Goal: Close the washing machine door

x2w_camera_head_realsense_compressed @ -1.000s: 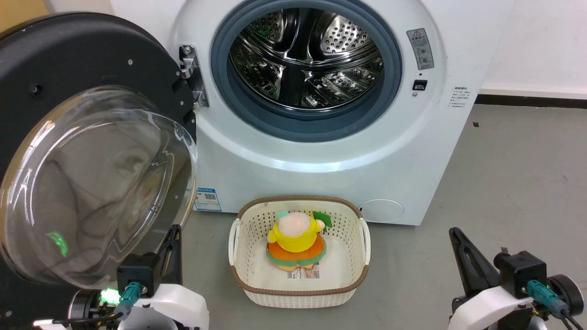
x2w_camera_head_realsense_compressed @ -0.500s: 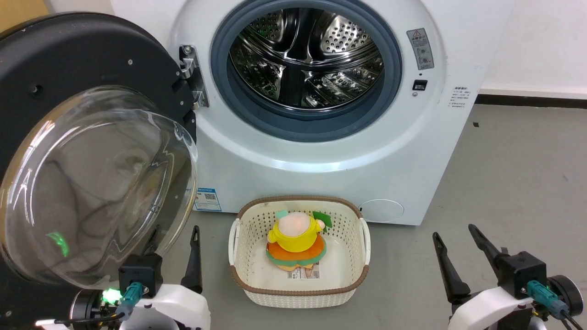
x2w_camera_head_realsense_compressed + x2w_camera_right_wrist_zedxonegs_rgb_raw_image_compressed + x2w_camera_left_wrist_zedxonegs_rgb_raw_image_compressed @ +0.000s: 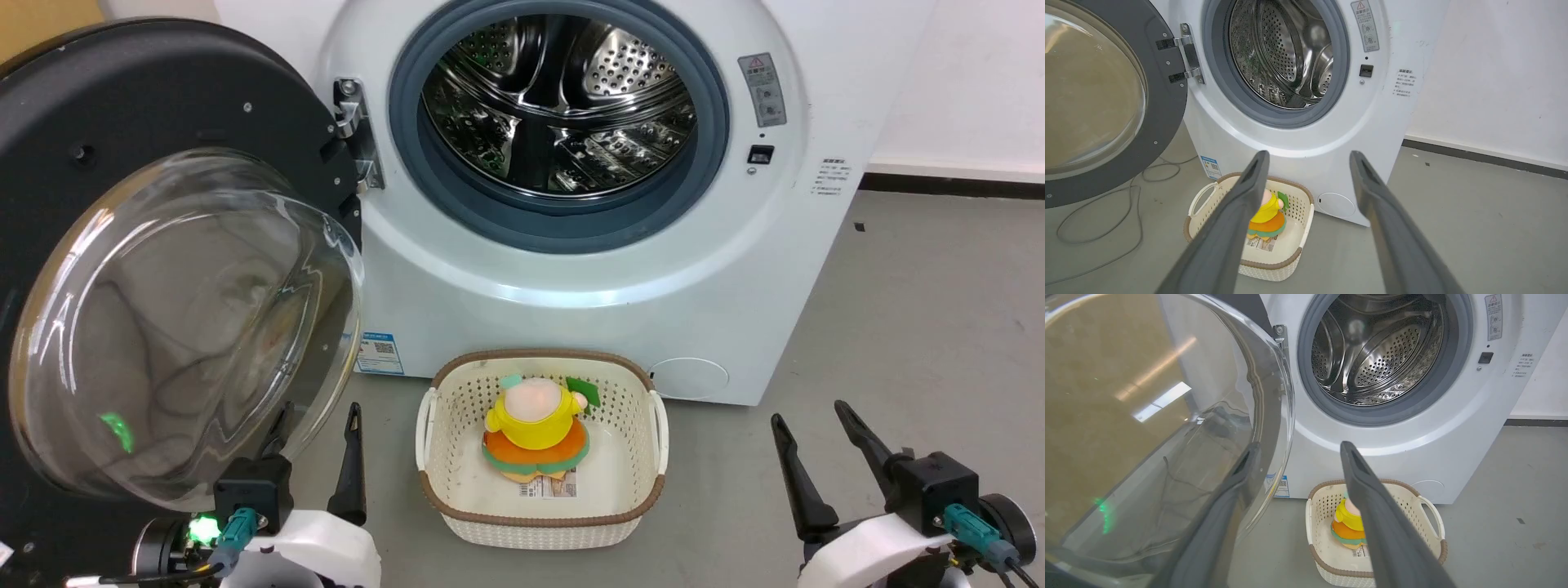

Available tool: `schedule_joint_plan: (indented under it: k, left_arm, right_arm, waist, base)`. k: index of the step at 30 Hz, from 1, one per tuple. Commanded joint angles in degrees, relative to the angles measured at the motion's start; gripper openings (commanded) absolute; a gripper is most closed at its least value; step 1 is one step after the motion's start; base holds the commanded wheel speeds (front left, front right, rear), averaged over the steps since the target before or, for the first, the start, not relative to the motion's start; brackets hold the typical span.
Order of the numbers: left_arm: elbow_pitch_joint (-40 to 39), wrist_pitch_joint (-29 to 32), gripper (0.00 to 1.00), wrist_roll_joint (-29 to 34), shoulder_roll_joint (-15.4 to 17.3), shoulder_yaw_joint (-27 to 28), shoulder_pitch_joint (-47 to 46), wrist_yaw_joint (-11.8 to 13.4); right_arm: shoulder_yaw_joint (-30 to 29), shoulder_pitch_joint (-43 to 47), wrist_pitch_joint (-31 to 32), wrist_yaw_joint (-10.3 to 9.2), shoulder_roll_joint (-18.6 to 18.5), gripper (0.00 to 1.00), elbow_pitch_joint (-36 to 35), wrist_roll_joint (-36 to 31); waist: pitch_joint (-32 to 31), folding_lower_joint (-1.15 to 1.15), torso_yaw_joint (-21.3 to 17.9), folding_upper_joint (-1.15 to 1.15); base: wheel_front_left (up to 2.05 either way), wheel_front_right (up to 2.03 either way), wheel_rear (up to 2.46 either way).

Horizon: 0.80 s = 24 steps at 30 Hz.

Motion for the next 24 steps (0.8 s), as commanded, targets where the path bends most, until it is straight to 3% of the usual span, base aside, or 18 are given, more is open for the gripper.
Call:
schedule_joint_plan:
  k: [1,24]
  left_arm:
    - [0.14,-0.69,1.0,-0.36,-0.01,-0.17,0.27,0.37]
    - [0.07,-3.69,1.0,-2.0,0.02,-0.06,1.87,1.28]
  right_arm:
    - [-0.06,0.22,-0.53,0.01,0.05,1.0,0.19,0.67]
    - [1.66,0.42,-3.03,0.02,-0.33,1.0,1.29,3.97]
  waist:
    - [-0.02,0.0,0.24,0.0]
    - [-0.85,0.0,6.98,0.0]
  base:
    - [0.0,0.0,0.0]
    - [0.0,0.0,0.0]
